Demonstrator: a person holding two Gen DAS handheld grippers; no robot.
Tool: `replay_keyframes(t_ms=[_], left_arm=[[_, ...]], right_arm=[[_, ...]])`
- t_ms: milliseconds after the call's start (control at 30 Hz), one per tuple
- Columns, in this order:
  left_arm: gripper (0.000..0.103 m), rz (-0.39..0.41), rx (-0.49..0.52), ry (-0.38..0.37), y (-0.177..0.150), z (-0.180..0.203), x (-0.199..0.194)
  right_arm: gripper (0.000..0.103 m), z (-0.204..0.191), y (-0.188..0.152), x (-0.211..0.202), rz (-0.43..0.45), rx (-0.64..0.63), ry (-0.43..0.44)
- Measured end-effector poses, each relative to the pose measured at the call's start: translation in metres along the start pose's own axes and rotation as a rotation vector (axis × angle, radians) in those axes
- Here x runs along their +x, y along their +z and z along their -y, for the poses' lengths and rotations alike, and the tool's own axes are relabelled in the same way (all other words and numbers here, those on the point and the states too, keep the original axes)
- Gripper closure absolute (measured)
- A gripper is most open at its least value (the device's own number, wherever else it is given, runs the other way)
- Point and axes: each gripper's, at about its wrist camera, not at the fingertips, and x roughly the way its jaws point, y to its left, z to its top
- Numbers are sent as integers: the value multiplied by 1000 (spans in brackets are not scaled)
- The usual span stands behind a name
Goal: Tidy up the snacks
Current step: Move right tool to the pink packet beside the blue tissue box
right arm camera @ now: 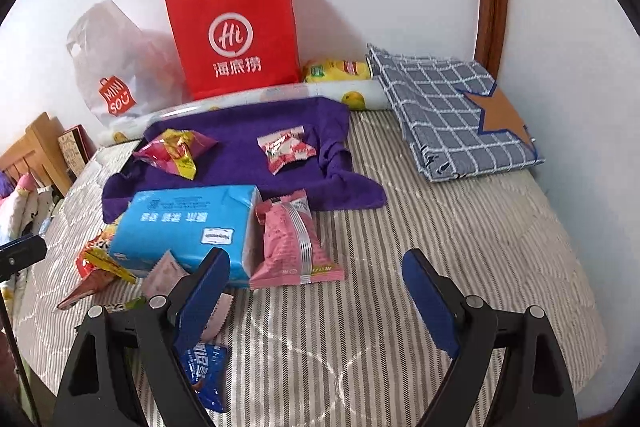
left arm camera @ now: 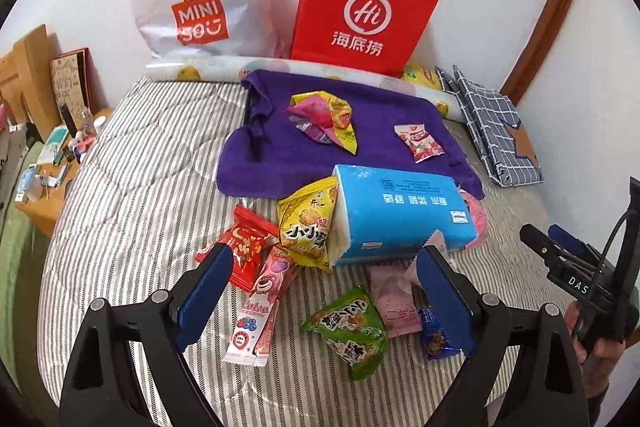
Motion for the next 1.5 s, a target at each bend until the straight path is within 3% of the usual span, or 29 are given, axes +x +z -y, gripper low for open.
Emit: replay_keyframes(t_ms=[100, 633, 867, 1167, 1233, 1400, 1500], left_arm=[[10, -14, -9, -11, 1, -4, 8], [11, -69, -1, -38, 13, -17, 45], [11, -76, -17, -61, 15, -23, 50], [11, -70, -17, -89, 17, -24, 51], [11, -74, -16, -92, 17, -23, 52], [11, -78, -10, -100, 16, -23, 54], [11, -80, -14, -102, 16, -24, 55]], right_arm=[[15, 6, -1, 12, -15, 45, 36], [15, 3, -2, 74, -125, 11, -12], [15, 10, -2, 82, -142, 38, 26], [16, 9, 0, 82, -131, 8, 5], [20, 8, 0, 82, -139, 4, 2], [47, -2, 0, 78, -131, -32, 31], [56, -8, -1, 76, -132, -38, 37]])
